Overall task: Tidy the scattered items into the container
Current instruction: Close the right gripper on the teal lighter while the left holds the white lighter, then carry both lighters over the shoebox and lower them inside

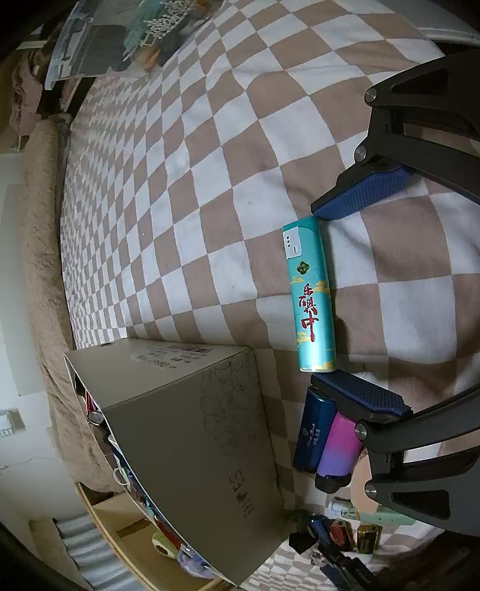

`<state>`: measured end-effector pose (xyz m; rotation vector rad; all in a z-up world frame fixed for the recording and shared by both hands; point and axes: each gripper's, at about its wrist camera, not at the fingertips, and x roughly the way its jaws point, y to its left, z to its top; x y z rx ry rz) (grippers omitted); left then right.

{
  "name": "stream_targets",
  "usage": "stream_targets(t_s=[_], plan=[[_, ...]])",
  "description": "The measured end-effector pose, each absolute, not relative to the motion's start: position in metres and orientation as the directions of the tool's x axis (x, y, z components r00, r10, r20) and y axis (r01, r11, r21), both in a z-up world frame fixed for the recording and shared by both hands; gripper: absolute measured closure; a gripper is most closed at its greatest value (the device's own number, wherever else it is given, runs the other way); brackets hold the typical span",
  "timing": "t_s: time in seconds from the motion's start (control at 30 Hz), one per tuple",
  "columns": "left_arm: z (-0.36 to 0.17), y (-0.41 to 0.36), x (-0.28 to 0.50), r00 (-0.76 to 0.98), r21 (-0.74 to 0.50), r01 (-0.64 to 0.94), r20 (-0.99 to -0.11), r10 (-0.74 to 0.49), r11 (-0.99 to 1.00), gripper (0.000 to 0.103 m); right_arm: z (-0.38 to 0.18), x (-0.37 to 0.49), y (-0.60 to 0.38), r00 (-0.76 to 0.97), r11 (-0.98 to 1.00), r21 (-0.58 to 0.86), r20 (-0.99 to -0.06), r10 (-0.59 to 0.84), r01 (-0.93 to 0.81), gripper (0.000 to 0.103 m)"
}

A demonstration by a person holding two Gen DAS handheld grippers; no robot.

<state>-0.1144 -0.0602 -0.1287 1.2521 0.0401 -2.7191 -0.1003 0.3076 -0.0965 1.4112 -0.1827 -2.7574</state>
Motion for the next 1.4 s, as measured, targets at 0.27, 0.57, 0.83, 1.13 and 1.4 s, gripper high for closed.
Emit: stream_targets(t_s=[0.27, 0.57, 0.83, 1.13, 1.4], plan=[[-0.124, -0.060, -0.112, -0.656, 0.054, 0.165, -0.740, -0.150, -0.985, 0.020, -0.090, -0.101, 0.311, -0.612, -0.987, 0.162, -0.782, -0.120, -0.015, 0.020], [-0.115, -0.052, -0.112, -0.674, 0.064, 0.120, -0.728, -0.128, -0.991, 0.020, -0.070, -0.092, 0.317, -0.677, -0.974, 0.229, -0.716, -0.170, 0.003, 0.020], [-0.070, -0.042, -0.109, -0.745, 0.039, 0.092, -0.660, -0.095, -0.995, 0.020, -0.031, -0.086, 0.306, -0.749, -0.973, 0.221, -0.635, -0.189, 0.058, 0.020], [0.000, -0.024, -0.116, -0.842, -0.018, 0.037, -0.539, -0.021, -0.999, 0.020, 0.035, -0.110, 0.272, -0.823, -0.962, 0.212, -0.505, -0.260, 0.174, 0.020], [0.036, -0.006, -0.134, -0.880, -0.066, -0.008, -0.473, 0.039, -0.998, 0.020, 0.070, -0.131, 0.243, -0.845, -0.953, 0.173, -0.442, -0.301, 0.249, 0.020]])
